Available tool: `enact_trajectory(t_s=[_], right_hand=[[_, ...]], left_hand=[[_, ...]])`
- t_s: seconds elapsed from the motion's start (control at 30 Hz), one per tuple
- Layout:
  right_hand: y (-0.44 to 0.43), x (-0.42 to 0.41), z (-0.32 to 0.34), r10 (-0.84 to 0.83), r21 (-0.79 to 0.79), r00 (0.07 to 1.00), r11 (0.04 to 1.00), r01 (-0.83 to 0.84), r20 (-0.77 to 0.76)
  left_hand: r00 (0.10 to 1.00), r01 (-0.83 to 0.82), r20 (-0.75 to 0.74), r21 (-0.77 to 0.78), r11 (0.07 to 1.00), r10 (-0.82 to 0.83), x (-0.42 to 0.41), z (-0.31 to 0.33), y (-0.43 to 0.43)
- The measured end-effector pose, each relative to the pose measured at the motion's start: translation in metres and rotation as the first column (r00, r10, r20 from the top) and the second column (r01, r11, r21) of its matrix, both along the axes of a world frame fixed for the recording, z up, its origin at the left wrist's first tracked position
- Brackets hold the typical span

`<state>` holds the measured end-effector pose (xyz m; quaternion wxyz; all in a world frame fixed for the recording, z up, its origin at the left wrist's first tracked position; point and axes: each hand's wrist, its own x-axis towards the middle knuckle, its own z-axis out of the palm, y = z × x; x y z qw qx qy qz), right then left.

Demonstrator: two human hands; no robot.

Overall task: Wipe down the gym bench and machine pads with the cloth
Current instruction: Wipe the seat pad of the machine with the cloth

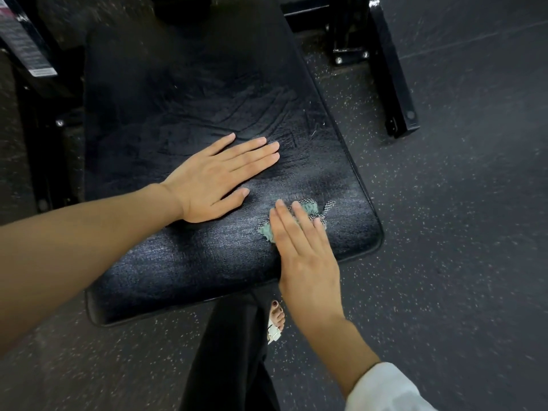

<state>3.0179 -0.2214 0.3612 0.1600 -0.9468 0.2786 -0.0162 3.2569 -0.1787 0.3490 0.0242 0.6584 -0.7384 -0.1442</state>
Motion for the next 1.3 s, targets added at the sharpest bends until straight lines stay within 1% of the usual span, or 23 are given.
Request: enact_trajectory(t_s=[0.1,0.27,0.4,0.63,0.8,0.93,1.07,1.2,1.3], right_hand=[[-0.021,-0.011,0.002,0.037,-0.008,0.999,0.999,-0.037,-0.019],[-0.052,-0.016,0.002,-0.075,-0.034,0.997,0.997,0.075,-0.014],[-0.052,-0.011,-0.001,-0.082,-0.058,0.997,0.995,0.082,0.009],[-0.088,0.027,-0.007,0.005,-0.060,1.000,0.998,-0.006,-0.022],[-0.122,0.063,-0.013,0.069,-0.085,0.997,0.994,-0.070,-0.016],[-0.145,0.088,-0.017,0.126,-0.039,0.992,0.991,-0.126,0.008],[-0.163,0.112,-0.020,0.185,-0.009,0.982,0.983,-0.185,-0.030],[-0.170,0.117,-0.016,0.232,-0.019,0.971,0.972,-0.234,-0.053],[-0.164,0.096,-0.011,0.262,0.000,0.962,0.965,-0.263,-0.074]], left_hand=[[1.000,-0.009,0.005,0.011,1.000,0.008,0.000,0.001,-0.001],[1.000,-0.028,0.007,0.024,0.999,0.028,0.000,0.000,-0.001],[0.998,-0.070,0.003,0.034,0.997,0.070,-0.001,0.000,-0.003],[0.973,-0.233,0.001,0.026,0.972,0.233,-0.007,-0.002,-0.010],[0.963,-0.270,-0.002,0.018,0.963,0.271,-0.008,-0.001,-0.014],[0.939,-0.343,-0.002,0.019,0.939,0.343,-0.011,-0.001,-0.018],[0.905,-0.426,0.024,0.024,0.905,0.425,-0.016,-0.002,-0.023],[0.868,-0.495,0.051,0.024,0.868,0.494,-0.023,-0.003,-0.028],[0.829,-0.558,0.050,0.027,0.829,0.557,-0.028,-0.002,-0.032]])
